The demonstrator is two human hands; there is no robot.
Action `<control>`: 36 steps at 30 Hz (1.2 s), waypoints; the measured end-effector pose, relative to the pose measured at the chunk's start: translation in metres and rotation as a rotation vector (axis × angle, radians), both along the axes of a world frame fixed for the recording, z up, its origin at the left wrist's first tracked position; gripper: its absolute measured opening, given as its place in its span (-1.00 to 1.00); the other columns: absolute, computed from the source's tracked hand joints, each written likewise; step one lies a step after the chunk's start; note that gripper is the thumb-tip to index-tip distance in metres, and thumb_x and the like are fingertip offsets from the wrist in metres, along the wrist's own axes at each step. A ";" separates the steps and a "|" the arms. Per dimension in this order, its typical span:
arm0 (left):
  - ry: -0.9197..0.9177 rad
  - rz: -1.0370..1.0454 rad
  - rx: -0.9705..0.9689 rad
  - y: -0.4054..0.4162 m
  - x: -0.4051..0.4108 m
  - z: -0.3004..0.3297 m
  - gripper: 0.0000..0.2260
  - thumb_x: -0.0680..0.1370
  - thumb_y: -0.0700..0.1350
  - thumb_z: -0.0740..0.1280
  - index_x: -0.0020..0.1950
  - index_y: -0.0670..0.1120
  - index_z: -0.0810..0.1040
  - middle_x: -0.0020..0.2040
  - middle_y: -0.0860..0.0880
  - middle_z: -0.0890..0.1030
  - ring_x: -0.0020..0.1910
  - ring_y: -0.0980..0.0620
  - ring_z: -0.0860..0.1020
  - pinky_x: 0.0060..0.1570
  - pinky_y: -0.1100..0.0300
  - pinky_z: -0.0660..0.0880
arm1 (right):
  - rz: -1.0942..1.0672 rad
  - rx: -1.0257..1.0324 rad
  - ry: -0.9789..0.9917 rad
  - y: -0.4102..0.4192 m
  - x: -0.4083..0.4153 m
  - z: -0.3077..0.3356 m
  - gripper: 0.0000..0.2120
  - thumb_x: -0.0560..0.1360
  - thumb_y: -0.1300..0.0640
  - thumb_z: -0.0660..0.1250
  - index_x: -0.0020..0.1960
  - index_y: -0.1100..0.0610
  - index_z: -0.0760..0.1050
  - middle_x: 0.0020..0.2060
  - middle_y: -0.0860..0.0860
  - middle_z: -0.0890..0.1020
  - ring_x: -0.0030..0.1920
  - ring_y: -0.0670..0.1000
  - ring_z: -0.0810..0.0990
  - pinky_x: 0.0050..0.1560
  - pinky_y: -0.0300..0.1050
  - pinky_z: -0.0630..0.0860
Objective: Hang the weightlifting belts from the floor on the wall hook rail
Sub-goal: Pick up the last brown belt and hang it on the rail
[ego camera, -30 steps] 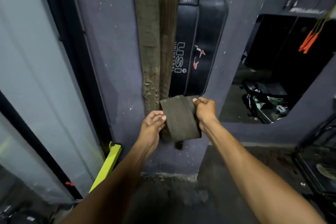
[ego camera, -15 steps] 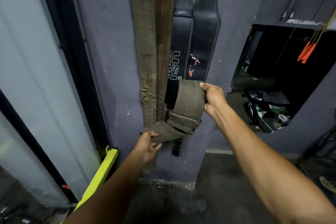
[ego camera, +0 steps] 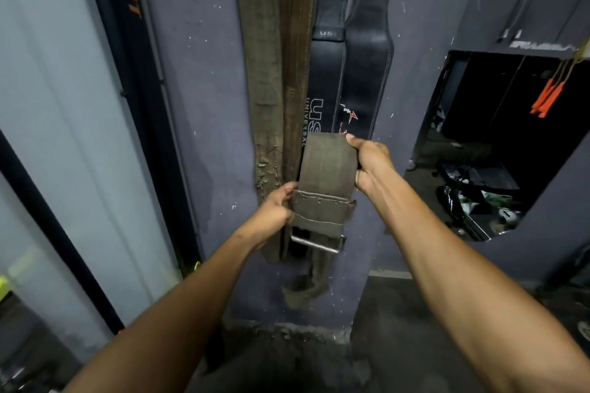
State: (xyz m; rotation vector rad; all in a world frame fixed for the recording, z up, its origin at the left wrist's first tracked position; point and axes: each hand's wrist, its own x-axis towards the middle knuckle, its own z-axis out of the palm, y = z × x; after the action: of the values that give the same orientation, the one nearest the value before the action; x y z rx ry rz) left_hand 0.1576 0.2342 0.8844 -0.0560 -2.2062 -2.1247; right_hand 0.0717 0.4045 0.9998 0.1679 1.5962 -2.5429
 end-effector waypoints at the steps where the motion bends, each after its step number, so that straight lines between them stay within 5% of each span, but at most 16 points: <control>1: -0.019 -0.103 -0.010 -0.002 0.002 0.009 -0.31 0.27 -0.34 0.32 0.42 -0.08 0.43 0.40 -0.09 0.55 0.24 0.11 0.57 0.13 0.29 0.52 | -0.008 -0.002 -0.015 -0.001 -0.001 0.002 -0.79 0.60 0.34 0.37 0.22 0.33 0.56 -0.08 0.22 0.70 -0.24 0.13 0.71 -0.30 0.11 0.71; 5: 0.064 -0.375 -0.040 -0.003 0.008 0.031 -0.63 0.58 -0.23 0.40 0.39 -0.09 0.51 0.36 -0.02 0.62 0.38 0.02 0.55 0.42 0.13 0.43 | -0.015 0.057 -0.064 0.001 -0.005 0.000 -0.96 0.60 0.34 0.35 0.02 0.26 0.57 -0.20 0.17 0.68 -0.32 0.10 0.67 -0.32 0.07 0.71; 9: 0.119 -0.293 -0.009 -0.007 0.008 0.062 -0.76 0.62 -0.28 0.33 0.29 -0.21 0.58 0.21 -0.07 0.69 0.18 0.04 0.65 0.22 0.20 0.55 | 0.034 0.073 -0.110 0.011 -0.011 -0.017 -0.90 0.67 0.28 0.24 0.06 0.19 0.53 -0.15 0.14 0.61 -0.18 0.10 0.62 0.01 0.11 0.66; 12: 0.088 -0.236 0.145 -0.011 0.001 0.087 -0.78 0.62 -0.27 0.33 0.25 -0.28 0.59 0.10 -0.15 0.72 0.05 -0.01 0.70 0.11 0.16 0.63 | 0.137 0.261 -0.030 0.016 -0.002 -0.037 -0.76 0.71 0.24 0.12 0.04 0.17 0.56 -0.19 0.16 0.57 -0.28 0.03 0.55 -0.23 -0.09 0.62; 15: 0.003 -0.143 0.313 -0.012 -0.004 0.106 -0.79 0.61 -0.28 0.34 0.21 -0.35 0.58 -0.04 -0.22 0.74 -0.13 -0.03 0.74 -0.08 0.14 0.70 | 0.122 0.685 0.335 0.018 0.014 -0.049 -0.74 0.62 0.38 0.21 0.21 0.19 0.58 -0.02 0.15 0.65 -0.21 -0.07 0.63 -0.03 -0.27 0.63; 18: -0.083 -0.016 0.427 -0.006 -0.007 0.113 -0.81 0.59 -0.29 0.36 0.15 -0.36 0.58 -0.12 -0.24 0.73 -0.22 -0.06 0.74 -0.25 0.14 0.69 | 0.116 0.952 0.853 0.023 0.026 -0.048 -0.27 0.49 0.44 0.34 0.55 -0.05 0.33 0.31 -0.08 0.53 0.20 -0.27 0.56 0.19 -0.61 0.32; 20: -0.117 0.033 0.474 -0.002 -0.008 0.116 -0.86 0.57 -0.28 0.39 0.08 -0.33 0.62 -0.14 -0.25 0.73 -0.23 -0.08 0.74 -0.30 0.19 0.67 | 0.151 0.898 1.048 0.023 0.034 -0.039 -0.24 0.50 0.28 0.49 0.57 -0.14 0.29 0.40 -0.13 0.46 0.38 -0.29 0.45 0.34 -0.51 0.30; 23: -0.194 0.043 0.577 0.001 -0.008 0.124 -0.83 0.57 -0.17 0.41 0.03 -0.29 0.62 -0.20 -0.23 0.70 -0.38 -0.08 0.70 -0.45 0.21 0.64 | 0.125 0.863 1.246 0.021 0.038 -0.016 -0.51 0.50 0.05 0.55 0.40 0.04 0.56 0.32 -0.09 0.61 0.39 -0.16 0.53 0.43 -0.20 0.44; 27: -0.256 -0.020 0.457 -0.006 -0.001 0.125 -0.45 0.62 0.21 0.26 -0.12 -0.28 0.66 -0.38 -0.22 0.66 -0.53 -0.03 0.63 -0.56 0.23 0.57 | 0.087 0.823 1.148 0.018 0.041 0.012 -0.87 0.57 0.04 0.48 0.04 0.09 0.71 -0.13 -0.04 0.76 -0.09 -0.12 0.70 -0.03 0.04 0.63; 30: -0.156 0.037 0.130 -0.008 0.003 0.121 -0.29 0.67 0.27 0.05 -0.27 -0.26 0.65 -0.45 -0.19 0.61 -0.60 0.00 0.53 -0.62 0.31 0.41 | 0.022 0.720 1.008 0.010 0.041 0.031 -0.90 0.59 0.07 0.43 -0.10 0.00 0.68 -0.23 -0.06 0.72 -0.16 -0.12 0.64 -0.09 0.02 0.59; 33: 0.136 0.273 -0.068 -0.012 0.005 0.122 -0.55 0.69 0.08 0.19 -0.25 -0.17 0.59 -0.41 -0.18 0.62 -0.57 0.01 0.53 -0.56 0.25 0.40 | 0.061 0.538 0.851 0.003 0.041 0.044 -0.97 0.60 0.11 0.42 0.03 0.04 0.61 -0.10 0.01 0.71 0.03 0.10 0.70 0.06 0.03 0.62; 36: 0.421 0.262 -0.068 -0.022 0.012 0.131 -0.93 0.64 -0.11 0.32 0.07 -0.06 0.58 -0.12 0.02 0.69 -0.21 0.12 0.66 -0.24 0.28 0.57 | 0.087 0.339 0.709 -0.006 0.044 0.055 -0.82 0.62 0.14 0.40 0.17 0.19 0.56 0.04 0.15 0.73 0.10 0.12 0.72 0.07 -0.11 0.64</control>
State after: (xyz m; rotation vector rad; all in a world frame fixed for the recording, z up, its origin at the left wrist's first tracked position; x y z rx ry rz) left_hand 0.1695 0.2119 1.0150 -0.1878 -1.9193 -1.7143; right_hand 0.1157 0.3986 1.0543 -0.8407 2.1869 -2.3665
